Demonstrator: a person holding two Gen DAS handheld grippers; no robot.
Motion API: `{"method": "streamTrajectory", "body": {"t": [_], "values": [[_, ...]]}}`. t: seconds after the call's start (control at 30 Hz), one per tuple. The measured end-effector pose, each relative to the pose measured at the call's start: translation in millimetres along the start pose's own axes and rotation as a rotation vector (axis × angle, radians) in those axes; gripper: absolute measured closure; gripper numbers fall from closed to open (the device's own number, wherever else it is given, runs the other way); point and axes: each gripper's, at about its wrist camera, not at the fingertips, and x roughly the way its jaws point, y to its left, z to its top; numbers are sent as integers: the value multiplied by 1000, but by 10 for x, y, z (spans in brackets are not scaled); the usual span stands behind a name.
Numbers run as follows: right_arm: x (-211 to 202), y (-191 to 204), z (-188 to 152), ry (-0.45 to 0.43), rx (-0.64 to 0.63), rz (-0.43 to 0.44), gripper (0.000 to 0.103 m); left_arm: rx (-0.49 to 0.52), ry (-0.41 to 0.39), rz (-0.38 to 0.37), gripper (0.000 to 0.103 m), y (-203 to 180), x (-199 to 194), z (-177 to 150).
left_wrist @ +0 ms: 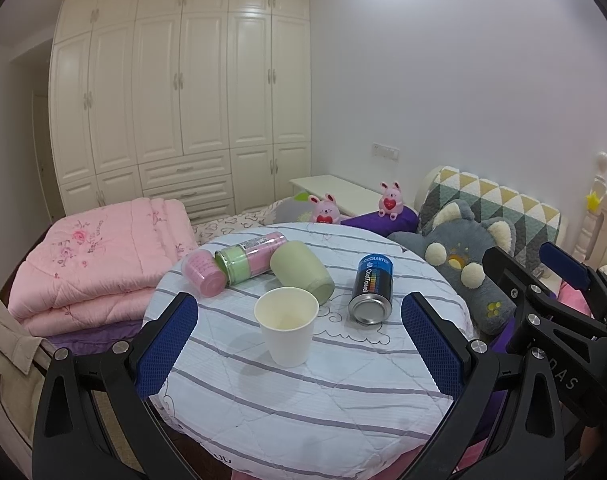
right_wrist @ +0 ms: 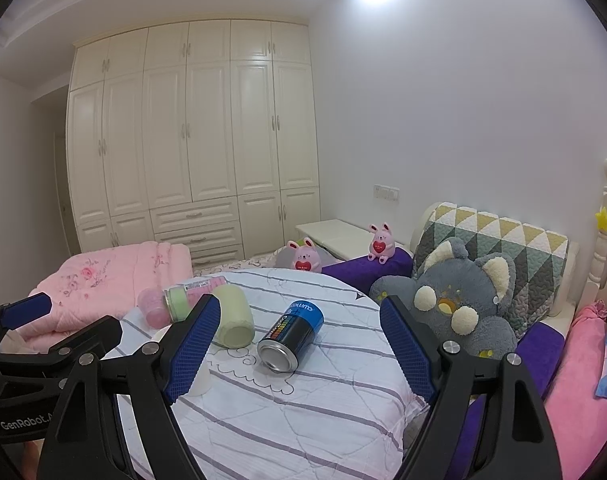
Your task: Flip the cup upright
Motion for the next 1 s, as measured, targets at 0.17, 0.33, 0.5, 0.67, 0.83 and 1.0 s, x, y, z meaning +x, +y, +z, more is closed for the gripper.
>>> {"method": "streamTrajectory", "body": {"t": [0.17, 0.33, 0.5, 0.67, 0.83, 1.0], "values": [[3, 12, -5, 3, -1, -1, 20, 0, 0, 1, 0, -4, 0, -10], [8, 24, -11, 8, -1, -2, 20, 0, 2, -1, 0, -2, 2, -8], [17, 35, -11, 9, -2, -3, 20, 0, 1, 1, 0, -6, 4, -15], [25, 43, -21, 14, -4, -5, 20, 4, 4, 5, 0, -2, 12, -42], [42, 45, -25, 21, -2, -6, 20, 6, 3, 10, 0, 7, 20, -85], [54, 40, -33, 27, -2, -7, 20, 8, 5, 10, 0, 5, 22, -83]]}}
